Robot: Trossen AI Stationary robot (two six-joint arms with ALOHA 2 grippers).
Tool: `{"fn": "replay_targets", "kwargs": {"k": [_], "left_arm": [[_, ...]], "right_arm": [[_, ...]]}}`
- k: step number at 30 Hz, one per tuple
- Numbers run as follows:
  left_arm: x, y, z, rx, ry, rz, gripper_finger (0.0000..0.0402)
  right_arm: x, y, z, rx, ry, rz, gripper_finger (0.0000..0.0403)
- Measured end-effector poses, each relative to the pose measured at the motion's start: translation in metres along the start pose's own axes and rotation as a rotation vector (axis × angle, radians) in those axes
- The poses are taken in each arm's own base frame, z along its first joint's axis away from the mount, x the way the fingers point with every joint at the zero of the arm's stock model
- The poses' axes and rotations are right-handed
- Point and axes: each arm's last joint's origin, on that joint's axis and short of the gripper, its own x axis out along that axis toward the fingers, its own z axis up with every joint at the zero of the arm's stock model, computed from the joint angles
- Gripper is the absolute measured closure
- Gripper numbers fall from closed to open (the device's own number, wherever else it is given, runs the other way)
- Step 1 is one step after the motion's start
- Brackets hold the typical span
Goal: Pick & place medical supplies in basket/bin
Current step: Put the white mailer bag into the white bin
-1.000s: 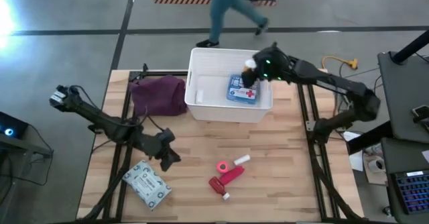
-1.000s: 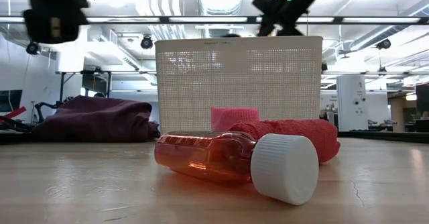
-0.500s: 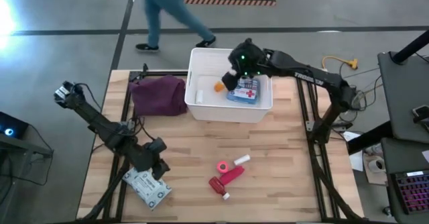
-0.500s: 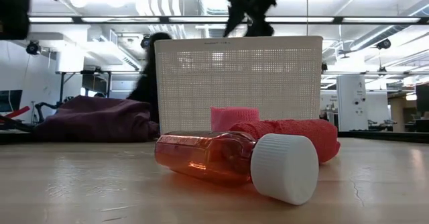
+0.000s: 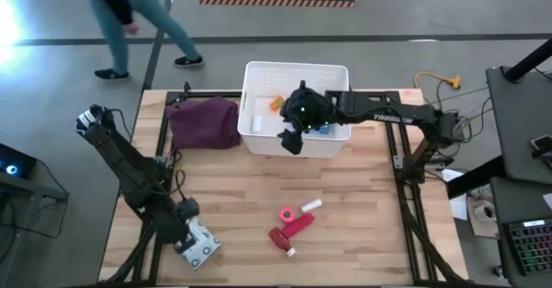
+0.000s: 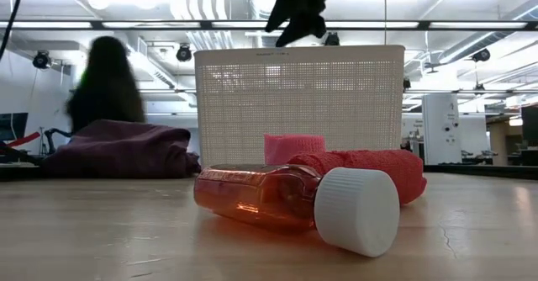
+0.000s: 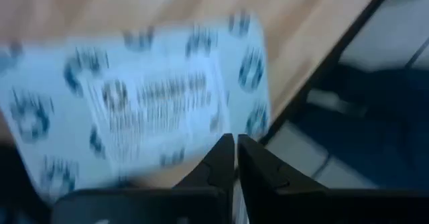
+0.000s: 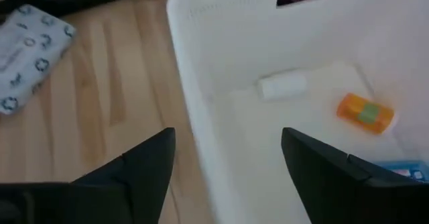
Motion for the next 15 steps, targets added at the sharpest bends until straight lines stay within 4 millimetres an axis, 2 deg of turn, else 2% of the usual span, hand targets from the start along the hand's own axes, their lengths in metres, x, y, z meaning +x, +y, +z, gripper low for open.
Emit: {"fn": "replay_targets", "kwargs": {"k": [7,10,15], "left_arm": [[0.029,-0.008,-0.014,0.043,0.274,0.109,0.0401],[0.044,-0.009,-0.019,0.052,0.299,0.162,0.0401],[0.071,-0.008,-0.016,0.05,0.294,0.256,0.0401]], "right_arm": [[0.018,0.002,-0.016,0.043,0.034,0.004,0.0169],[0.018,0.002,-0.017,0.044,0.03,0.0,0.0176],[0.017,0.004,-0.016,0.042,0.01,0.006,0.0183]]}}
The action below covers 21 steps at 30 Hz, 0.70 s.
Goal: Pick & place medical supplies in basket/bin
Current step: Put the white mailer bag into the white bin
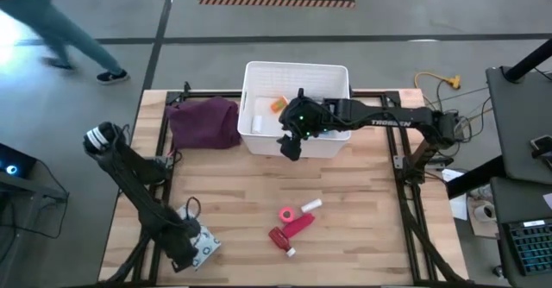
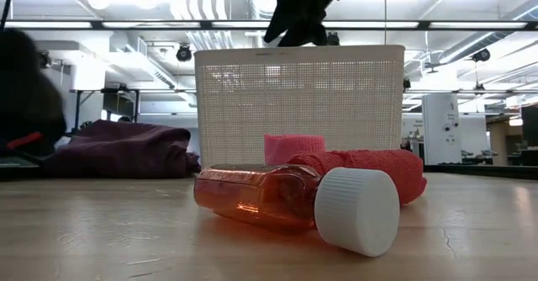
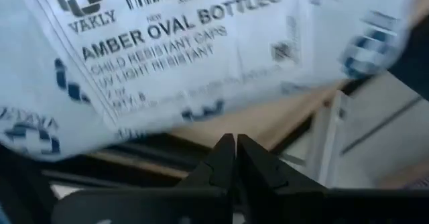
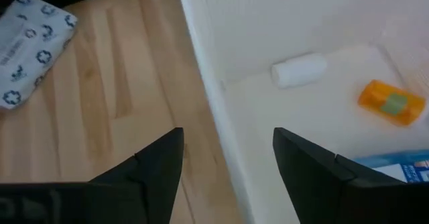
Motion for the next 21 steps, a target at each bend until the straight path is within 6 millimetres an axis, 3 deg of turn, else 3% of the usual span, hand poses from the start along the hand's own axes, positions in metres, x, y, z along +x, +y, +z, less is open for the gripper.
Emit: {"fn": "replay_targets", "kwargs": {"k": [7,11,17,21], "left_arm": [[0.048,-0.005,0.02,0.01,0.027,0.001,0.0401],[0.059,0.012,0.033,-0.067,0.017,0.161,0.0401],[0.035,0.033,0.051,-0.09,-0.215,0.333,0.0401],[0.0,0.042,0.057,-0.147,-0.52,0.375,0.0401]], "right_arm": [[-0.004,0.0,0.002,0.033,-0.019,0.001,0.0184],[-0.014,0.002,0.004,0.049,-0.051,0.013,0.0184],[-0.021,0.007,0.004,0.069,-0.072,0.029,0.0184],[-0.023,0.019,0.002,0.031,-0.069,0.052,0.0184]]}}
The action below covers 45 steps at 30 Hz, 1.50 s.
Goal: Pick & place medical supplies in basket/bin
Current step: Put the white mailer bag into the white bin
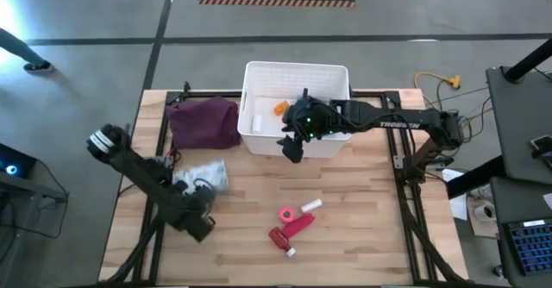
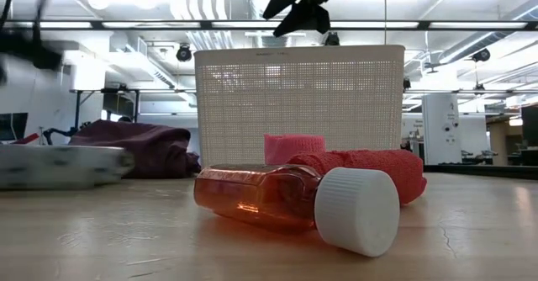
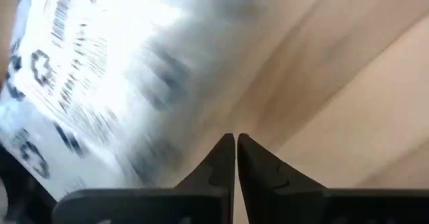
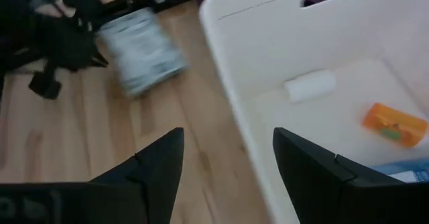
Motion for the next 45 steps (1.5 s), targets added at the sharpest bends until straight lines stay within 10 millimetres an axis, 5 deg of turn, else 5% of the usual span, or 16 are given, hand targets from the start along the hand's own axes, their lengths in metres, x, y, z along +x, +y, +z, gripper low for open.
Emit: {"fn": "replay_targets", "kwargs": {"k": [5,8,15,23,27,37,45], "left_arm": [[-0.058,0.021,0.016,-0.093,-0.387,-0.154,0.0401],[-0.081,0.042,0.02,-0.142,-0.471,-0.243,0.0401],[-0.08,0.081,0.015,-0.253,-0.423,-0.219,0.0401],[-0.084,0.068,0.016,-0.284,-0.409,-0.245,0.0341],[-0.075,0.06,0.013,-0.232,-0.344,-0.188,0.0301],[-0.06,0.043,0.012,-0.201,-0.345,-0.103,0.0288],[-0.068,0.048,0.014,-0.223,-0.377,-0.144,0.0288]], "right_arm": [[0.011,0.022,-0.016,-0.074,0.053,0.037,0.0184],[0.025,0.031,-0.027,-0.06,0.079,0.014,0.0184],[0.074,0.058,-0.03,-0.062,-0.014,0.0,0.0184],[0.098,0.096,-0.025,-0.173,0.015,-0.122,0.0246],[0.077,0.096,-0.026,-0.19,0.083,-0.298,0.0283],[0.002,0.044,-0.067,-0.011,0.191,-0.826,0.0328],[-0.073,0.041,-0.072,0.18,-0.103,-0.716,0.033]]}}
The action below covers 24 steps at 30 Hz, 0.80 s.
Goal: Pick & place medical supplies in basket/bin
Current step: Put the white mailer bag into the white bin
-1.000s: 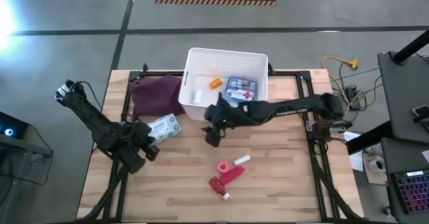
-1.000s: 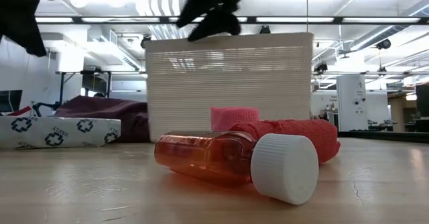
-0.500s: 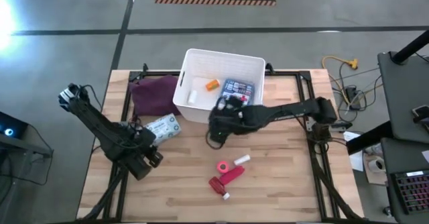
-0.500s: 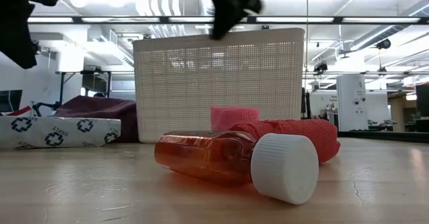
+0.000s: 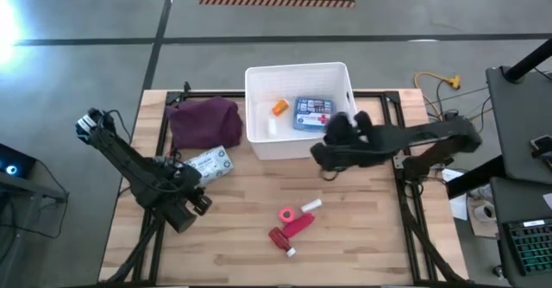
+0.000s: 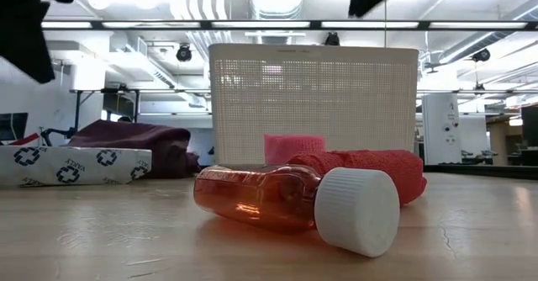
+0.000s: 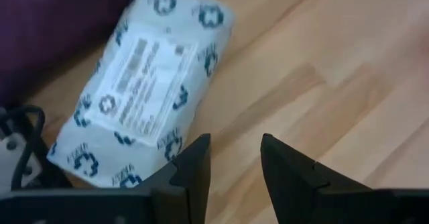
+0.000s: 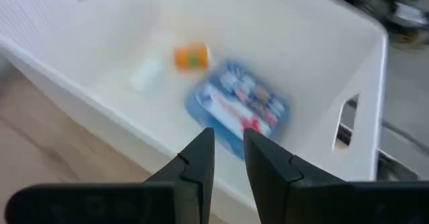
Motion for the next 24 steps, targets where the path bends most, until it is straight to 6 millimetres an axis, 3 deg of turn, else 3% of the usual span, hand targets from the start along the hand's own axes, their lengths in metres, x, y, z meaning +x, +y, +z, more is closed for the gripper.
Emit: {"fn": "replay_targets", "kwargs": {"k": [4,9,17,24], "left_arm": [[-0.004,0.006,0.008,-0.033,-0.039,-0.013,0.0288],[0.017,0.019,0.01,-0.033,-0.055,0.12,0.0288],[0.065,0.048,0.036,-0.288,-0.06,0.379,0.0291],[0.095,0.072,0.051,-0.281,0.04,0.495,0.0314]], "right_arm": [[-0.032,-0.013,0.008,0.041,-0.101,0.149,0.032],[-0.059,-0.023,0.009,0.007,-0.228,0.193,0.0304],[-0.051,-0.011,0.0,0.058,-0.183,0.17,0.0301],[-0.042,0.003,-0.006,0.056,-0.159,0.154,0.0307]]}}
